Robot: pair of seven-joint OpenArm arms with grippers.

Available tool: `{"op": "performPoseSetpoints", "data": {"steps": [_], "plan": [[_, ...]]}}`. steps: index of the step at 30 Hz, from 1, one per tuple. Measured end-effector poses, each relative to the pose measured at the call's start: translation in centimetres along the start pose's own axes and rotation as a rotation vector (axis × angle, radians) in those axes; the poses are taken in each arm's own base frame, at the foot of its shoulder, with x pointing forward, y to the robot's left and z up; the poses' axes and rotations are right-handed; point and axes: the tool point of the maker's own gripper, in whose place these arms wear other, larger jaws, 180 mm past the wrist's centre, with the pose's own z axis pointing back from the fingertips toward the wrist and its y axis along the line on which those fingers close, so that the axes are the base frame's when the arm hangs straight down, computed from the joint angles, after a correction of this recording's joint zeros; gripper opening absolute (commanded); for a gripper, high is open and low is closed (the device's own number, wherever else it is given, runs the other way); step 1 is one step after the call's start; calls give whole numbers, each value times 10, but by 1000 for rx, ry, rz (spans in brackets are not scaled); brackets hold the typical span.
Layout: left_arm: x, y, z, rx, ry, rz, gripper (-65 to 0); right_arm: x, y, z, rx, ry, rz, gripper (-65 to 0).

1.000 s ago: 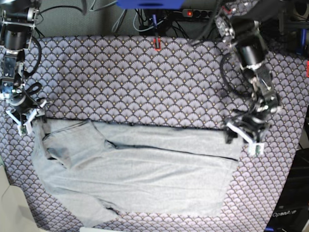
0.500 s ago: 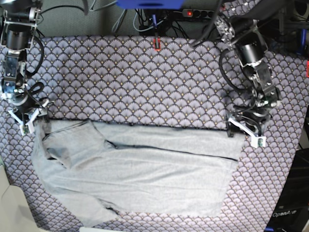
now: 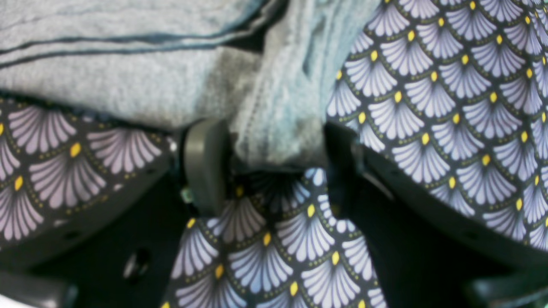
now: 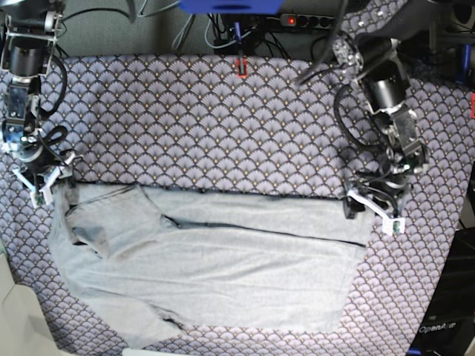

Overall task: Fold the T-shirt properly
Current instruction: 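Pull the folded edge back toward the arms with both grippers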

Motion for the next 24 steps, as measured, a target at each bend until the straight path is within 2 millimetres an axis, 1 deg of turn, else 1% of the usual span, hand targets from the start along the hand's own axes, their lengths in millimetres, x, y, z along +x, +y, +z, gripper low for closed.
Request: {"op": "performPoseSetpoints", "data": {"steps": [3,4,6,8,11,12,13,16,17,18,23,24], "plan": [[0,1,0,2,2,-1,-254,-1,0,0,0,3,1,-299],[-1,1,0,2,2,-1,-266,-1,0,0,0,3,0,-299],[-1,0,0,1,3,-1,-319,-1,0,0,0,3,0,-299],[-1,0,0,0,3,0,-409,-1,0,0,0,3,0,-299],[-2,0,0,0,6,-3,-577,-1,0,0,0,3,0,-299],[-2,0,0,1,7,-4,-622,-1,0,0,0,3,0,-299],[-2,0,0,1,6,-4,-650,-1,0,0,0,3,1,-299],[-1,0,0,1,6,-4,-650,-4,0,-1,2,1,-13,-304],[-2,1,0,1,7,-5,-650,-5,-1,-1,3,-3,-21,-321],[-2,1,0,2,8,-6,-650,-6,-2,-1,2,0,-22,-345],[-2,2,1,3,9,-6,-650,-7,-2,-1,3,0,-31,-515],[-1,2,1,4,8,-7,-650,-7,-2,-1,3,1,-31,-531]]}}
